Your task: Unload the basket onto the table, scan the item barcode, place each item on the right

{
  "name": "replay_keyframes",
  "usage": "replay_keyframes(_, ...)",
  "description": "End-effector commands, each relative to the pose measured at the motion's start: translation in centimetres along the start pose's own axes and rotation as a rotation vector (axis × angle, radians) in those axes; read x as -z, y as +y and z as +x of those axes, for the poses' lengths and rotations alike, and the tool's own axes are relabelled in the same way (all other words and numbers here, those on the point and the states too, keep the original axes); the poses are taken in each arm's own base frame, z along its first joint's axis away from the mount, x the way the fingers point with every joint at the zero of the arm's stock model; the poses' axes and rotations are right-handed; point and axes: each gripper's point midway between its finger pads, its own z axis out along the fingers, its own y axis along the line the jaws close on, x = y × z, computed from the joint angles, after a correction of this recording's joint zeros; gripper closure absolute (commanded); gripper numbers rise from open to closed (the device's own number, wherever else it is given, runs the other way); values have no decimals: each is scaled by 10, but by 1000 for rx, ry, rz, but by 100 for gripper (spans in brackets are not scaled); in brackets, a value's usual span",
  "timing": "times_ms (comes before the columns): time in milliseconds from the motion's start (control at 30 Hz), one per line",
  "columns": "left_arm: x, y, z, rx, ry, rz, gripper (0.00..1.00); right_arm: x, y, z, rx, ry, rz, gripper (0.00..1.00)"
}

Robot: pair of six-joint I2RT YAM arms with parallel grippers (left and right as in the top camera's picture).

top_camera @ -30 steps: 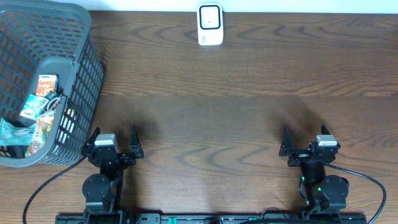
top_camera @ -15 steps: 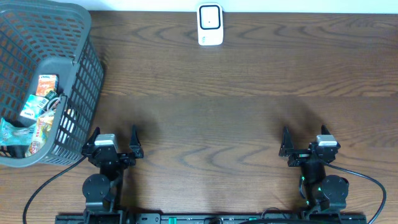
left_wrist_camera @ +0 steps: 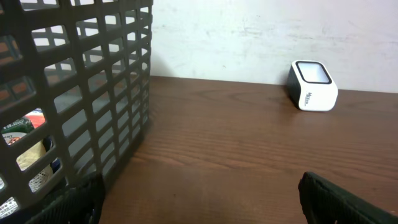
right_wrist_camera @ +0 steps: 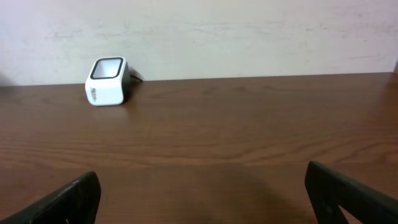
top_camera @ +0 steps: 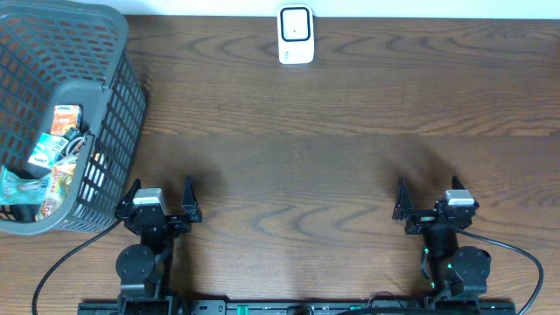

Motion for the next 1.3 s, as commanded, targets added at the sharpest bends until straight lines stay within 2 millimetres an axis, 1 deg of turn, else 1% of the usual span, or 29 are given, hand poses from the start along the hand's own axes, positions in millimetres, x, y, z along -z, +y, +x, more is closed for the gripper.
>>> replay_keyframes(0,-1,6,16,13,47,-34,2,0,-3,2,-11,5,16,1)
replay_keyframes(1267,-1,4,16,14,46,-20,2,0,-3,2,-11,5,17,1)
